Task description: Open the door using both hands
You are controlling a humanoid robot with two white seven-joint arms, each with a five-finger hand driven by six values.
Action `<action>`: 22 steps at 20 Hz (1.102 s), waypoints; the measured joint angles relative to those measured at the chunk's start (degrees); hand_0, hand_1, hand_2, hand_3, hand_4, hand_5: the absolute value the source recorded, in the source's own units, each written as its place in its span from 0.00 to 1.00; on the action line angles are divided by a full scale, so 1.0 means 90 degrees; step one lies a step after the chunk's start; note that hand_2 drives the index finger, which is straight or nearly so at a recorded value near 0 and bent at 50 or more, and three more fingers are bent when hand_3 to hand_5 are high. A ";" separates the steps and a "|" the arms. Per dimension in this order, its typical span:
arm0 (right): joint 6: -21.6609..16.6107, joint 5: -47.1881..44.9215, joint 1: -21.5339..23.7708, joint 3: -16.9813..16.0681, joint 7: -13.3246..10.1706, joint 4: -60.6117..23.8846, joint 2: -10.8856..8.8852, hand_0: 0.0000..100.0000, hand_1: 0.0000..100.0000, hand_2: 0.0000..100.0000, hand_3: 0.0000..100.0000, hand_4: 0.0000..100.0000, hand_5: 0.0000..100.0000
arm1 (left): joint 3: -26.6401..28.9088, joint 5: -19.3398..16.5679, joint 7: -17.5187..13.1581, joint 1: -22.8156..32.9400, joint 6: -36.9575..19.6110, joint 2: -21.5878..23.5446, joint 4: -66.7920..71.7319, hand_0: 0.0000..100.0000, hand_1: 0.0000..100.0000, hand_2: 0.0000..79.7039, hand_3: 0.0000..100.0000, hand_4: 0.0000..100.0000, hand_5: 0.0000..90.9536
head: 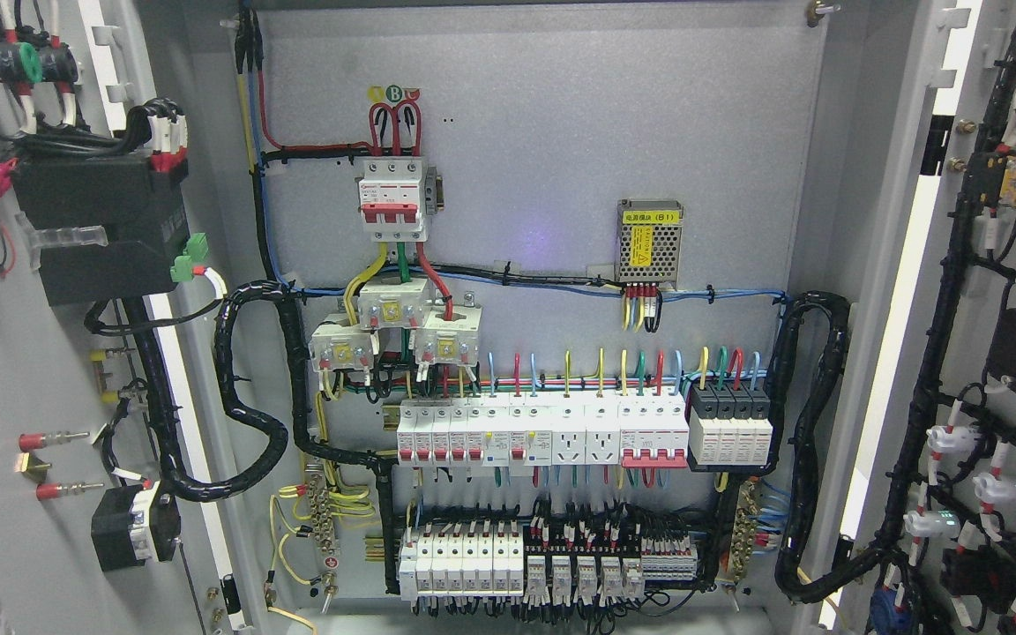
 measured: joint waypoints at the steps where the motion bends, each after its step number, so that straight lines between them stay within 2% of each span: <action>1: 0.0000 -0.0032 0.0006 -0.0035 0.0006 0.0013 -0.0016 0.00 0.00 0.00 0.00 0.00 0.00 | 0.0029 0.0003 0.0023 -0.0001 -0.0001 -0.0003 -0.0001 0.00 0.00 0.00 0.00 0.04 0.00; 11: -0.0033 -0.0291 0.0066 -0.0438 0.0167 0.0200 -0.0151 0.00 0.00 0.00 0.00 0.00 0.00 | 0.0295 0.0087 0.0072 0.0022 -0.0003 -0.0008 0.0004 0.00 0.00 0.00 0.00 0.04 0.00; 22: -0.0034 -0.0371 0.0179 -0.0680 0.0216 0.0386 -0.0333 0.00 0.00 0.00 0.00 0.00 0.00 | 0.0571 0.0473 0.0094 0.0070 -0.0003 0.0098 0.0016 0.00 0.00 0.00 0.00 0.04 0.00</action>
